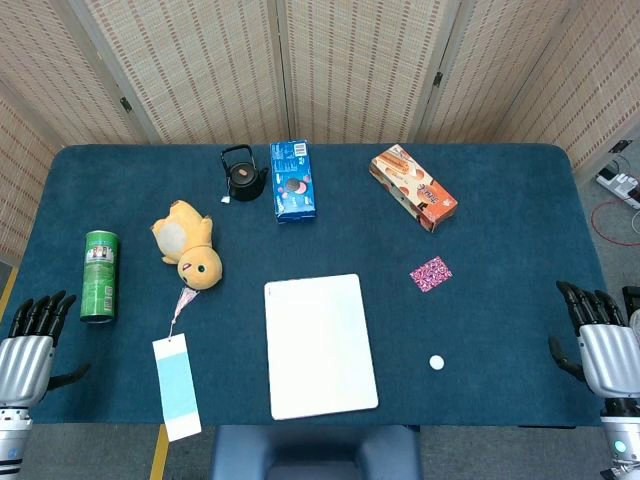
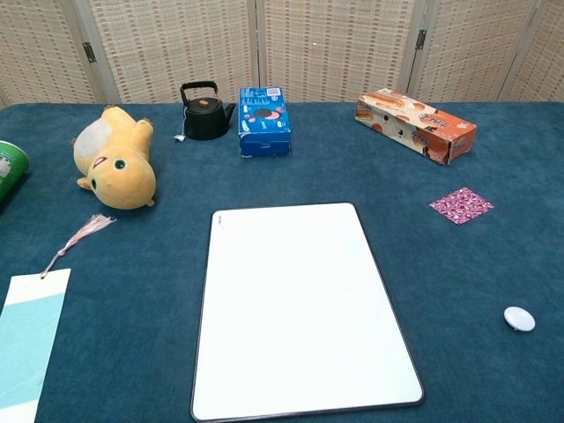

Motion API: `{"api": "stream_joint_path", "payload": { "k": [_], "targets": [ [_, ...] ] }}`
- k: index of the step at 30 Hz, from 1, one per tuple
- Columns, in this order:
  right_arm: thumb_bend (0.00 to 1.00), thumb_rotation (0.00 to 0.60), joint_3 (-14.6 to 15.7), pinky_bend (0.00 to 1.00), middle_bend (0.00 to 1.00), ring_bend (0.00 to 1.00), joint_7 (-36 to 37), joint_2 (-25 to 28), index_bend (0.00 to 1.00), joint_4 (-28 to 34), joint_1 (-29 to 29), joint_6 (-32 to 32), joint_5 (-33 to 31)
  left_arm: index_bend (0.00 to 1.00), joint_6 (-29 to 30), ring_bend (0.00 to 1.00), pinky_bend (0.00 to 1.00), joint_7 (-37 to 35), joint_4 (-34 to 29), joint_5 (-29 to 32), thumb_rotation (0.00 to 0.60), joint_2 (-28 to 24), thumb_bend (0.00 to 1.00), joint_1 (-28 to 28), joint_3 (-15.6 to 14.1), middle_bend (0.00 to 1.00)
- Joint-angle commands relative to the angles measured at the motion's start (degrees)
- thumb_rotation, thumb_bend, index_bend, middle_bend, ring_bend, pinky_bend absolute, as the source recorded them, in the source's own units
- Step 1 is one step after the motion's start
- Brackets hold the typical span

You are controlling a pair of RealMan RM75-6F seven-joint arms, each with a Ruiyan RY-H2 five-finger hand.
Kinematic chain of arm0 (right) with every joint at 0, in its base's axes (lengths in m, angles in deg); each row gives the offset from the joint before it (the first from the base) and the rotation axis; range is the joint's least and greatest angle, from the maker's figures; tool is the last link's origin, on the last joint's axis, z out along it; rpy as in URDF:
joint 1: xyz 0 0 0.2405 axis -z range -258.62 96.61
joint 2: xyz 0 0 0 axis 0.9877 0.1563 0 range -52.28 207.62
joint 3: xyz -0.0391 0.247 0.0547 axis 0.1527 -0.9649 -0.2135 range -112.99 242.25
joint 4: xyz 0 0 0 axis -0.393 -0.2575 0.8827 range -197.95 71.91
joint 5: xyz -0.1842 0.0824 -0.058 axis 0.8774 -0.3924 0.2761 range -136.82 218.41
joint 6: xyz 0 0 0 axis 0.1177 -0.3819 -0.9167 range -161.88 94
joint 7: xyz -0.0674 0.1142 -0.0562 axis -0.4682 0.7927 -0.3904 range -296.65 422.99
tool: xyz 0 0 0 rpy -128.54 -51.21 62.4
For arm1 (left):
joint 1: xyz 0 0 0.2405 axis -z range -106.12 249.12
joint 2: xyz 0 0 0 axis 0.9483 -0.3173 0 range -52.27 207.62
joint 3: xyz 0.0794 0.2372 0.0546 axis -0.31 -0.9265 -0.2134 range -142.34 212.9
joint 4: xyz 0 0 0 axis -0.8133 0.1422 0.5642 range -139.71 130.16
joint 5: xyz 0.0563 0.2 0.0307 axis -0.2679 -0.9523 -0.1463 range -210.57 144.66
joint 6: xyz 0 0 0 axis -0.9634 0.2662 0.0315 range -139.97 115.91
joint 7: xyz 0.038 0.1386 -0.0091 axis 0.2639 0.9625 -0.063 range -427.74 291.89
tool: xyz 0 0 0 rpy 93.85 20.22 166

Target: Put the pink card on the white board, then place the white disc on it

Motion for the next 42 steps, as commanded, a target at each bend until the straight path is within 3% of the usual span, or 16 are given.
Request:
{"api": "stream_joint_path", "payload": {
  "k": [1,21,28,35,39,42],
  "targets": [
    [0.42,0.600,-0.1,0.10,0.15,0.14,0.1,0.0,0.03,-0.1,-0.1,-0.1,0.0,0.08,0.1,0.09,0.00,0.0,0.1,-0.1,0.600,0.0,0.13,0.0,0.0,0.08],
    [0.42,0.600,-1.1,0.11,0.17,0.15,1.2,0.1,0.03,-0.9,-3.0,-3.8,-0.4,0.08,0.4,0.09,0.00,0.4,-0.9,-0.2,0.600,-0.3,0.13,-0.4,-0.4,0.08],
    [0.42,0.600,-2.9,0.12,0.17,0.14,0.2,-0.1,0.05,-1.9,-8.2,-11.6,-3.0,0.08,0.4,0.09,0.00,0.7,-1.2,-0.7,0.600,-0.3,0.13,-0.4,-0.6,0.08],
    [0.42,0.600,-5.3,0.12,0.16,0.12,-1.1,-2.8,0.08,-5.4,-17.0,-23.1,-5.4,0.08,0.7,0.09,0.00,0.7,-1.6,-0.6,0.600,-0.6,0.13,-0.9,-0.9,0.08],
    [0.42,0.600,-6.0,0.04,0.07,0.02,-4.1,-5.4,0.09,-8.1,-21.1,-28.2,-7.6,0.09,1.1,0.09,0.00,0.9,-1.8,-0.3,0.600,-0.9,0.13,-1.3,-1.0,0.08],
    [0.42,0.600,-6.3,0.02,0.06,0.00,-5.4,-7.6,0.09,-10.7,-24.0,-32.2,-9.6,0.09,1.2,0.09,0.00,0.9,-1.9,0.1,0.600,-1.0,0.13,-1.7,-1.1,0.08]
  ]
}}
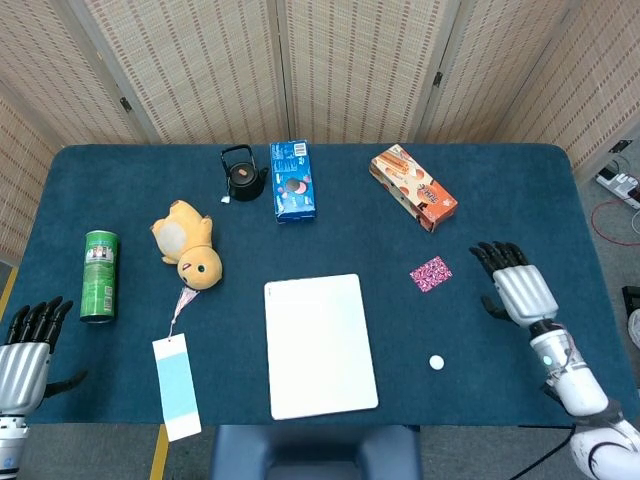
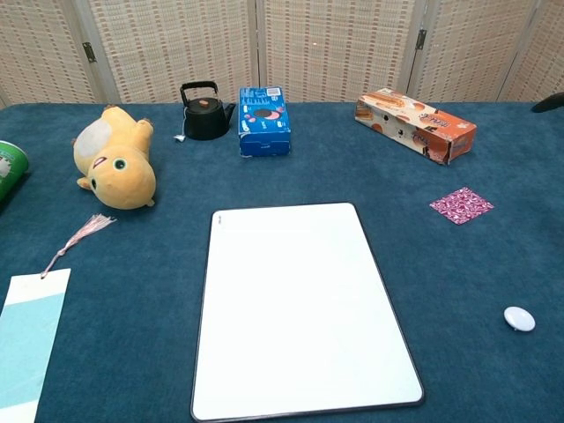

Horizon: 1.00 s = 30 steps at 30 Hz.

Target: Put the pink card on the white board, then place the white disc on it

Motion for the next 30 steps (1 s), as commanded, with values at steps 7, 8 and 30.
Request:
{"api": "stream_joint_path", "payload": {
  "k": [7,8,30],
  "targets": [
    [0.42,0.600,-0.5,0.02,0.06,0.00,-4.8,-6.4,0.13,-9.4,-8.4,-11.3,-6.0,0.09,-0.3,0.09,0.00,0.0,-0.2,0.9,0.600,-0.4,0.13,-0.4,0.0,0.08],
    [0.42,0.600,-0.4,0.02,0.06,0.00,-5.3,-7.0,0.13,-10.2,-9.1,-12.1,-6.4,0.09,-0.4,0.09,0.00,-0.1,-0.2,1.0,0.600,-0.5,0.13,-0.4,0.0,0.08],
    [0.42,0.600,2.5,0.02,0.09,0.00,-9.4,-14.7,0.19,-21.5,-15.9,-20.1,-12.6,0.12,-1.5,0.09,0.00,-1.6,0.5,1.0,0.600,-0.1,0.13,-0.1,0.0,0.08]
  ]
}}
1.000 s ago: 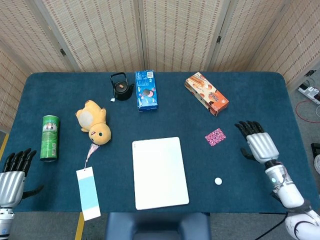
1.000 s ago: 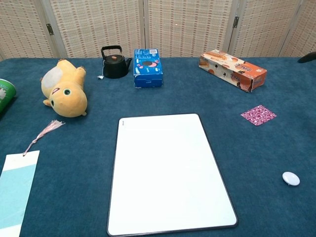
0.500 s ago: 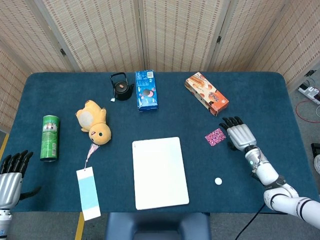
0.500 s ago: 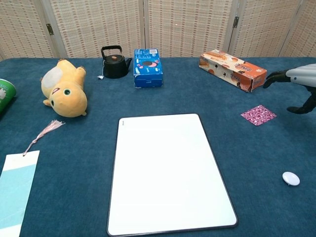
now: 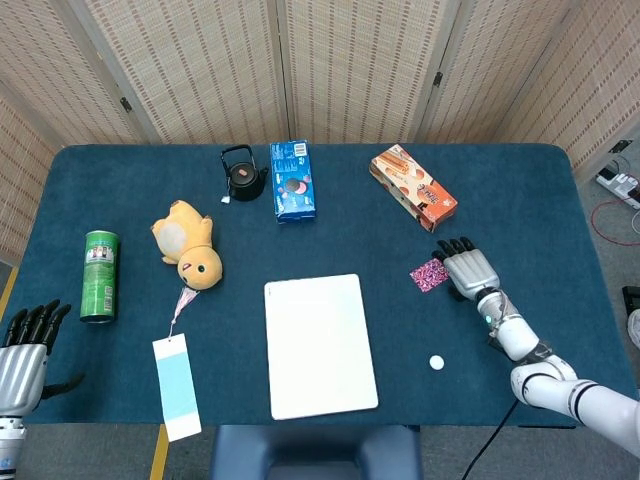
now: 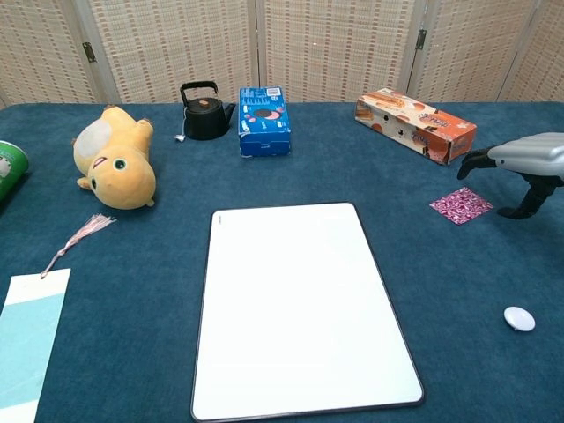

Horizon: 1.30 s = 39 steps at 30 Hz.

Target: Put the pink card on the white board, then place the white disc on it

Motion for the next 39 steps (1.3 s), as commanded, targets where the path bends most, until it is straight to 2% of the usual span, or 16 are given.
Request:
{"api": "stream_joint_path", "payload": {
  "k": [1,16,21,39],
  "targets": [
    [0.42,0.600,0.4,0.02,0.09,0.00,-0.1,-1.0,0.19,-1.3,-0.5,-0.3,-0.4,0.12,-0.1,0.09,0.00,0.1,0.0,0.1,0.600,0.0,0.13,0.0,0.0,0.08],
    [0.41,0.600,0.5,0.02,0.10,0.00,0.2,-4.9,0.21,-5.3,-1.9,1.3,-0.4,0.12,-0.5,0.09,0.00,-0.1,-0.1,0.6,0.600,-0.3,0.13,-0.1,-0.1,0.08],
    [0.37,0.600,0.7,0.02,0.11,0.01,0.1,-5.6,0.21,-5.7,-1.9,1.8,-0.5,0.12,-0.7,0.09,0.00,-0.3,0.2,0.7,0.600,-0.3,0.13,-0.1,-0.1,0.08],
    [0.37,0.600,1.1,0.02,0.13,0.02,-0.8,-7.3,0.25,-7.6,-2.3,2.0,-1.2,0.12,-0.8,0.09,0.00,-1.1,0.9,0.8,0.600,-0.1,0.13,-0.3,-0.2,0.08]
  ]
}}
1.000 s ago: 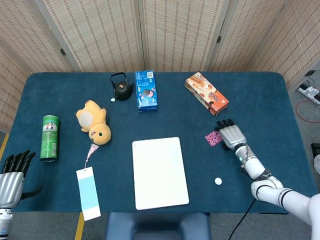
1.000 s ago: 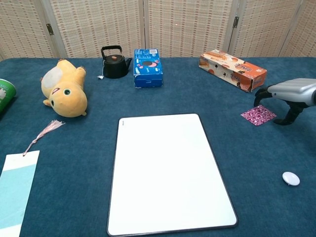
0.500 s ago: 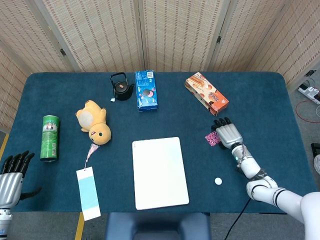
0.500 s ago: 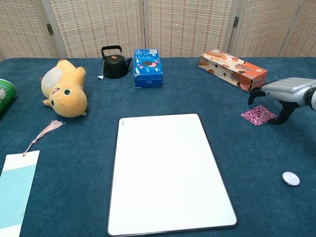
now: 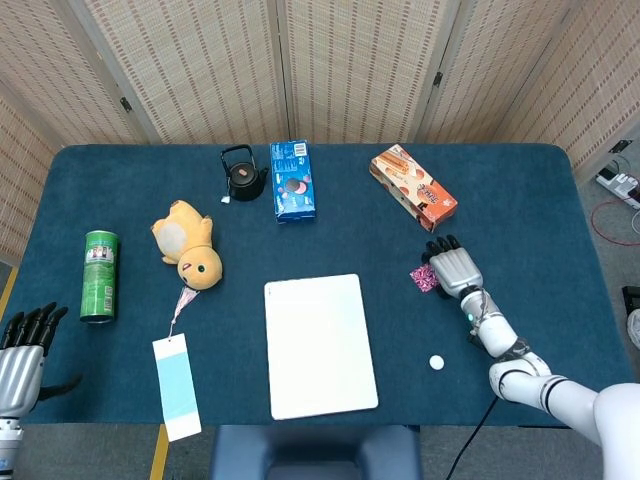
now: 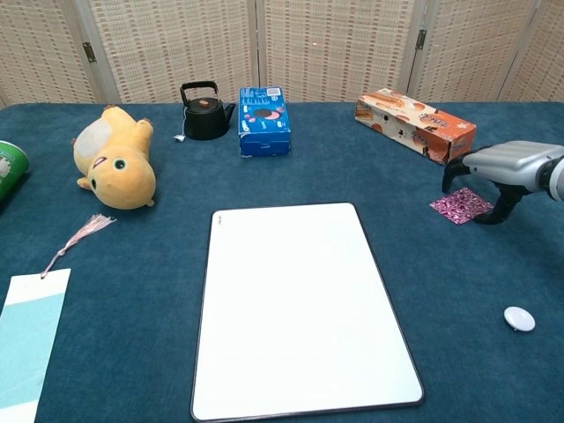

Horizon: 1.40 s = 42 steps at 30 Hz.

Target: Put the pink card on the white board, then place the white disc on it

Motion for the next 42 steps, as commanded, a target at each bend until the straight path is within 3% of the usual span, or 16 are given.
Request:
{"api": "stream_joint_path", "payload": {
  "k": [1,27,34,42],
  "targets": [
    [0.37,0.600,0.0,0.02,0.14,0.02,-0.1,-0.1,0.26,-0.2,0.0,0.0,0.0,0.12,0.0,0.09,0.00,0.0,0.1,0.0,0.600,0.0,0.13,0.0,0.0,0.08],
    [0.36,0.600,-0.1,0.02,0.20,0.04,0.4,-1.2,0.41,-1.5,0.8,2.5,1.0,0.12,-0.5,0.09,0.00,-0.2,0.4,0.6,0.600,-0.1,0.13,-0.2,0.0,0.08],
    [0.36,0.600,-0.4,0.02,0.20,0.05,0.8,2.0,0.41,4.0,1.2,4.9,2.8,0.12,-0.4,0.09,0.00,0.2,0.1,0.4,0.600,-0.3,0.13,-0.1,0.0,0.08],
    [0.36,0.600,-0.8,0.02,0.20,0.05,-0.6,6.5,0.41,16.3,0.2,7.1,5.8,0.12,-0.3,0.09,0.00,0.5,-0.3,0.5,0.600,-0.4,0.13,0.0,0.2,0.08]
  ]
}}
